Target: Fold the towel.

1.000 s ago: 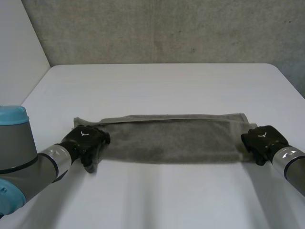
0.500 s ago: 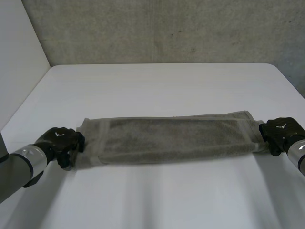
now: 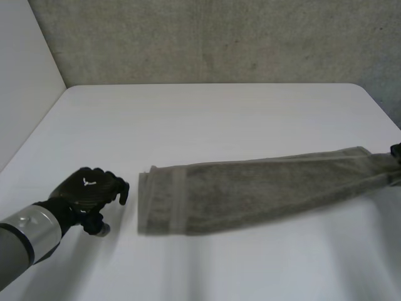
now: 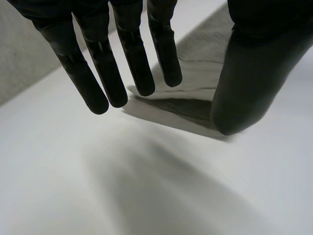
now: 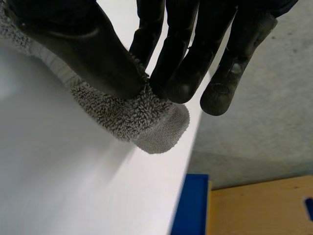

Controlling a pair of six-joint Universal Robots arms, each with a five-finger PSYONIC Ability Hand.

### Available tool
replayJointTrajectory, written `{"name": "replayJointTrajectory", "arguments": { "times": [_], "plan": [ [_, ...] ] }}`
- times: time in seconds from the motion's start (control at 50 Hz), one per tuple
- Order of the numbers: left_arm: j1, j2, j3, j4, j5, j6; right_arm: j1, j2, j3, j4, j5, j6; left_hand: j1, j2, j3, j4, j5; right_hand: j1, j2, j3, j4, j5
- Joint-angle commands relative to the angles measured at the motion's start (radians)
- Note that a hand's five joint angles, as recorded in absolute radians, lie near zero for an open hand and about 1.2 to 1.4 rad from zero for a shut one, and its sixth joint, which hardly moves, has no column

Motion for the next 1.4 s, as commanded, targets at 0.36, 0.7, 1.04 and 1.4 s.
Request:
{"name": "replayJointTrajectory", "arguments": {
  "times": [0.36, 0.7, 1.04, 1.4],
  "plan": [
    [-0.042, -0.077, 0.203, 0.03, 0.009, -0.24, 1.029, 0.138, -0.269, 0.076, 0.052, 0.174, -0.173, -0.171, -0.176, -0.173, -0.346, -0.236, -0.238, -0.26, -0.266, -0.267],
    [-0.195, -0.219, 0.214, 0.06, 0.009, -0.251, 0.711, -0.015, -0.003, 0.076, 0.175, 0.227, -0.232, -0.23, -0.234, -0.232, -0.404, -1.131, -1.132, -1.155, -1.16, -1.161],
    [-0.303, -0.272, 0.237, 0.134, -0.065, -0.249, 0.522, 0.007, 0.13, 0.005, 0.044, 0.275, -0.232, -0.23, -0.234, -0.232, -0.404, -0.125, -0.126, -0.149, -0.155, -0.156],
    [-0.303, -0.241, 0.217, 0.134, -0.066, -0.251, 0.558, -0.007, 0.13, 0.018, 0.024, 0.518, -0.235, -0.233, -0.237, -0.235, -0.407, -0.696, -0.697, -0.72, -0.725, -0.726]
  ]
}}
